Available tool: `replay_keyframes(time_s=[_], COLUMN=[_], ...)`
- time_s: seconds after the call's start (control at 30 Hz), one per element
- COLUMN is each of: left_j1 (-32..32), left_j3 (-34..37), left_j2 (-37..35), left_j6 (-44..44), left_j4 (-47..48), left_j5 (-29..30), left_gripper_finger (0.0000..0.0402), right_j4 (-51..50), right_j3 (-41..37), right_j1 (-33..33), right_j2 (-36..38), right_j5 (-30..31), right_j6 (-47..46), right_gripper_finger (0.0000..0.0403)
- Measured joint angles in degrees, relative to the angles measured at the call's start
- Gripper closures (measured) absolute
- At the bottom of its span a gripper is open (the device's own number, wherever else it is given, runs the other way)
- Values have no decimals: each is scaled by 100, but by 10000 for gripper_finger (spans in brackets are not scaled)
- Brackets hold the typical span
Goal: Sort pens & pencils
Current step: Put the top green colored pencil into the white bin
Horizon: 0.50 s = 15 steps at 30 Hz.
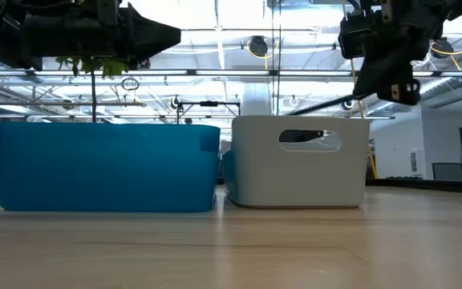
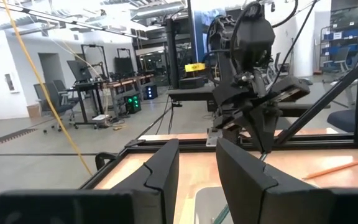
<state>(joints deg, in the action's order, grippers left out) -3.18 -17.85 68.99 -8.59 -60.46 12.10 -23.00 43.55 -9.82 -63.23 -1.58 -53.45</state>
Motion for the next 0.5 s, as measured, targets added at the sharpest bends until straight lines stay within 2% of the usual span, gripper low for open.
replay_keyframes(time_s=[0.1, 0.5], left_j1=[0, -7], left_j3=[0, 0], left_j2=[0, -1], left_j6=[14, 189], left_j4=[4, 41], left_j5=[0, 0], left_gripper_finger=[289, 289], right_j4=[-181, 173], right_j3=[33, 33], right_j1=[-23, -18], right_j2=[-94, -250], right_j5=[-105, -158], right_j6=[-199, -140], right_gripper_finger=[403, 390])
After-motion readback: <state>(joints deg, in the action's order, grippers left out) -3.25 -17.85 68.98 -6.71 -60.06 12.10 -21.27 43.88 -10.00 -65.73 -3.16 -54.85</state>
